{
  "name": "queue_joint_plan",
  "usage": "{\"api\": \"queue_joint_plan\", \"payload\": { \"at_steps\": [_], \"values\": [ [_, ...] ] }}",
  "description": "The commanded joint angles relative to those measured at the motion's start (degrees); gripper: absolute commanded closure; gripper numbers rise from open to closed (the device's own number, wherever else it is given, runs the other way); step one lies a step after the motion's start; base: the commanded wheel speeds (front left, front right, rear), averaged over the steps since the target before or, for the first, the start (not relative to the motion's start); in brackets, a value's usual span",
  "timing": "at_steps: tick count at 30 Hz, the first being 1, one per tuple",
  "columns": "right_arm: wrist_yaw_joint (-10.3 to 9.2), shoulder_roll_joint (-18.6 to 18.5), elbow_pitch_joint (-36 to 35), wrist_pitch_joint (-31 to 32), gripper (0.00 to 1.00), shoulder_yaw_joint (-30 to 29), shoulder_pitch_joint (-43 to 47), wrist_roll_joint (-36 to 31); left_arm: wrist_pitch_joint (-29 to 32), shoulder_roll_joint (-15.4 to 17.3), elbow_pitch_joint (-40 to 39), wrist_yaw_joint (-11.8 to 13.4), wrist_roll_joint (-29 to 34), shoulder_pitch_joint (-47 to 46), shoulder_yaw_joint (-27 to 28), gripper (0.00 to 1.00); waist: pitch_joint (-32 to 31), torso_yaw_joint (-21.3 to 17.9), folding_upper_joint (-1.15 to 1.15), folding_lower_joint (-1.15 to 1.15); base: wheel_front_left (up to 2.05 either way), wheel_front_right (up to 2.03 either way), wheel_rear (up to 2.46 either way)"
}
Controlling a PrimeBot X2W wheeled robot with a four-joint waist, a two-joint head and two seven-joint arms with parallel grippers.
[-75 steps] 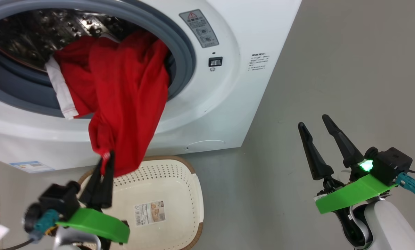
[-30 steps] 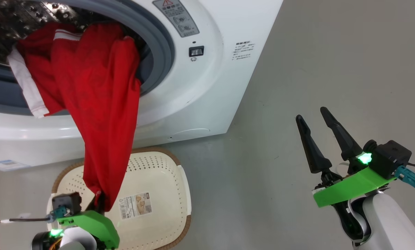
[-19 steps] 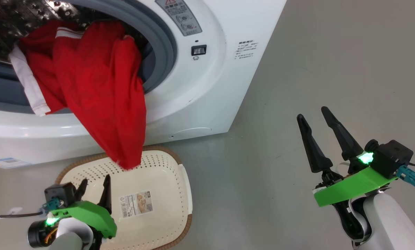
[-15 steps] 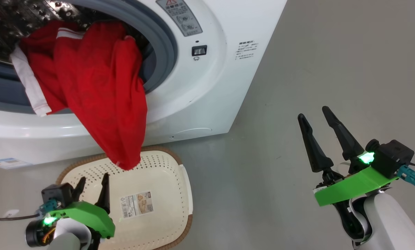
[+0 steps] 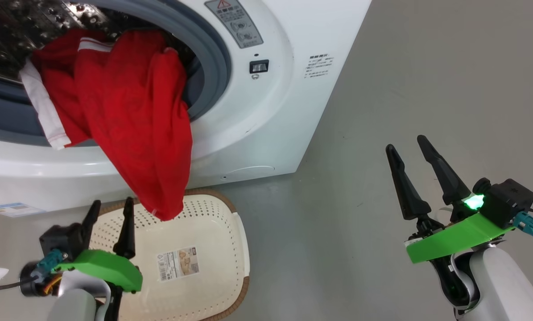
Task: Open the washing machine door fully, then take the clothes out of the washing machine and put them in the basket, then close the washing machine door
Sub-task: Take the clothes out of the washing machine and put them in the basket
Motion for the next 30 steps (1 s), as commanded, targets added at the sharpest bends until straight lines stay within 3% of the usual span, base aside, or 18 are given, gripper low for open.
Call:
{"api": "queue_joint_plan", "payload": {
  "at_steps": [1,15,30],
  "values": [
    [0.09,-0.25,-1.39,-0.27,0.00,0.81,0.33,0.01,-0.71,1.49,-3.95,0.78,1.36,1.26,1.82,0.00,-0.10,0.02,0.00,0.00,0.00,0.00,0.00],
    [0.09,-0.14,-1.86,-0.27,0.00,0.08,0.78,-0.53,-0.13,1.52,-19.49,2.85,2.70,6.17,3.08,0.00,-0.54,0.07,0.00,0.00,0.00,0.00,0.00],
    [0.09,-0.10,-1.68,-0.27,0.00,0.21,0.87,-0.52,3.34,1.35,-22.93,3.93,2.03,7.85,1.65,0.00,-0.86,-0.12,0.00,0.00,0.00,0.00,0.00]
  ]
}}
